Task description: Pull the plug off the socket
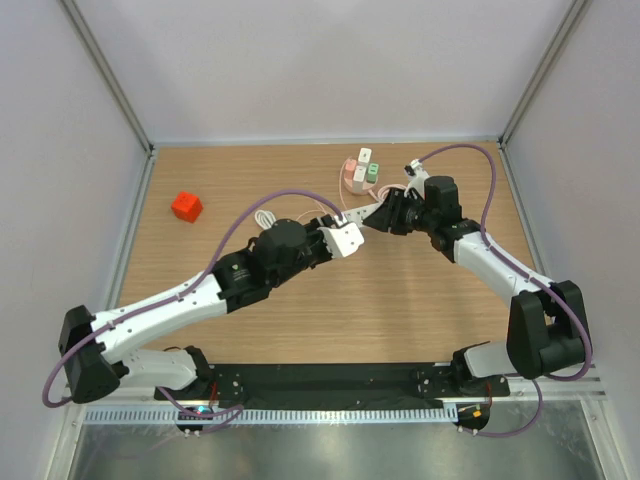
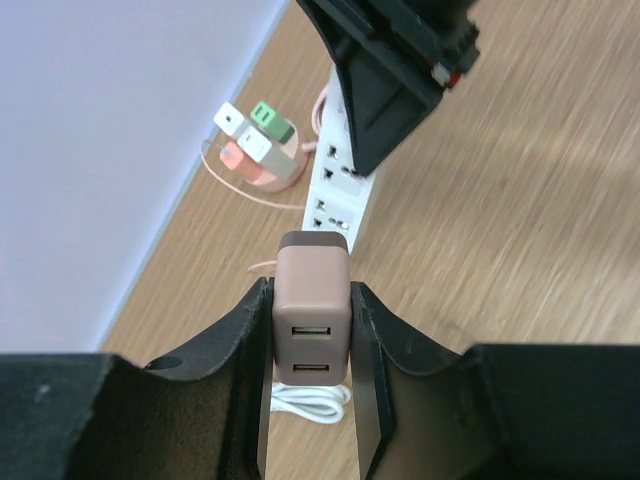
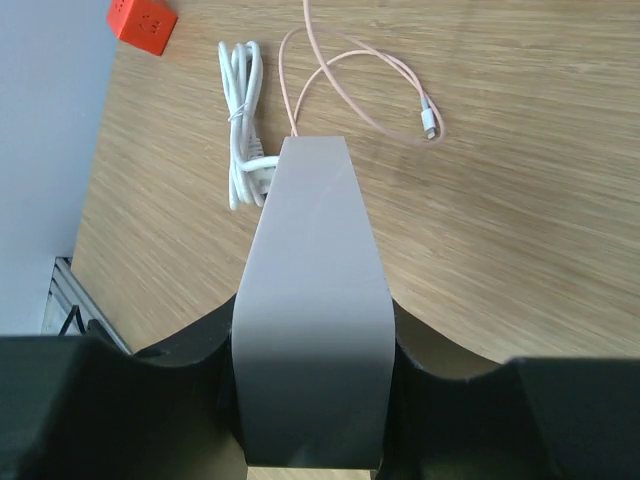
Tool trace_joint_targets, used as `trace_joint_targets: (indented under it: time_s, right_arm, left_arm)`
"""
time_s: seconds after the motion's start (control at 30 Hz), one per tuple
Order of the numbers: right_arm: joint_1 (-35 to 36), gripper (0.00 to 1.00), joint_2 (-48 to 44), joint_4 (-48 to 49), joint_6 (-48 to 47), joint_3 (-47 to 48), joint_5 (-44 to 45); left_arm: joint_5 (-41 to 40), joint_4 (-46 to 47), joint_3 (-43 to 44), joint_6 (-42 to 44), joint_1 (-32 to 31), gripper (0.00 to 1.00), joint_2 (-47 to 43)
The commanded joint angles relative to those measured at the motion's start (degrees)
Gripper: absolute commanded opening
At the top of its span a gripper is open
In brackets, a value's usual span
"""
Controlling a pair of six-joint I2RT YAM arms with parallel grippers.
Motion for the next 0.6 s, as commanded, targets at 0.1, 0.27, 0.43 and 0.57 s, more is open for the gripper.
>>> trace_joint_targets:
  time_s: [0.1, 0.27, 0.43, 0.57]
  right_arm:
    - [0.4, 0.01, -2.5, 6.9, -1.0, -0.7, -7.5]
    - [0.4, 0.01, -4.3, 10.5, -1.6, -0.8, -14.1]
    - [0.3, 0.01, -5.5, 10.8, -2.0, -0.8, -15.1]
    - [0.2, 0.01, -6.2, 11.0, -1.6, -1.2, -15.1]
  left_arm:
    - [1.2, -2.6, 1.6, -10.9, 2.9, 0.0, -6.3]
    - [4.9, 0.3, -5.2, -30.5, 17.3, 0.0, -12.2]
    - [5.7, 4.2, -14.8, -48.7, 34.7, 0.0, -15.1]
    - [3.0, 5.9, -20.9, -60.2, 44.9, 0.0, -14.8]
